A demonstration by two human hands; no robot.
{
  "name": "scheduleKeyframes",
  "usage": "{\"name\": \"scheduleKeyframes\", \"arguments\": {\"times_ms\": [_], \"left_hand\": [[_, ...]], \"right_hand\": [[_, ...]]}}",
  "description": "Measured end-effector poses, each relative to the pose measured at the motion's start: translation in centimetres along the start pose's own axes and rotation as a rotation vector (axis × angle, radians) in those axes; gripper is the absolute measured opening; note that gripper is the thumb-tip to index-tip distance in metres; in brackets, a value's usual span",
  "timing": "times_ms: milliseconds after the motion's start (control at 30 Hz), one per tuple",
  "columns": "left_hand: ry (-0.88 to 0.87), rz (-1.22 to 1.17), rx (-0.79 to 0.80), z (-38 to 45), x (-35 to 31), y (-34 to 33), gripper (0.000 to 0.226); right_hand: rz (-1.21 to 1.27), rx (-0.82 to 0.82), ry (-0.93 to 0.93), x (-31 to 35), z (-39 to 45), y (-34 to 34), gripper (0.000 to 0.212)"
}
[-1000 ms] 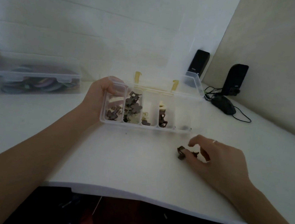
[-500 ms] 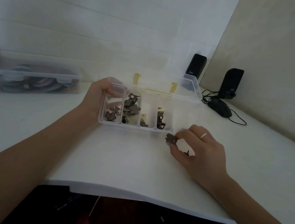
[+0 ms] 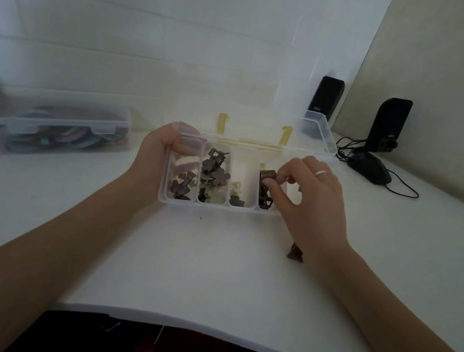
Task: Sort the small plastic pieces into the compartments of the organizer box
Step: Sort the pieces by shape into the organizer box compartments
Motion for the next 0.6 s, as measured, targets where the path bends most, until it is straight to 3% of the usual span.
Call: {"name": "scheduleKeyframes", "arguments": {"times_ms": [167, 333, 600], "left_hand": [[0.025, -0.008, -0.023, 0.0, 0.2, 0.3, 0.025], [0.015, -0.033, -0.012, 0.0, 0.1, 0.1, 0.024], [0.01, -0.021, 0.004, -0.3, -0.1, -0.2, 0.023]], "right_hand": [[0.08, -0.032, 0.054, 0.5, 0.0, 1.0, 0.003], [-0.164, -0.022, 0.111, 0.6, -0.7, 0.6, 0.031], [-0.237, 0.067, 0.1, 0.6, -1.0, 0.0, 0.035]]}}
Point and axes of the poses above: each hand's wrist, its own z-axis towards the middle knuckle, its own y-axis out of the back of the hand, x = y × z, the point moved 8 cm from there along z, towards the middle knuckle, and after that the axes turned 10 degrees about -y, right-handed, at the moved point
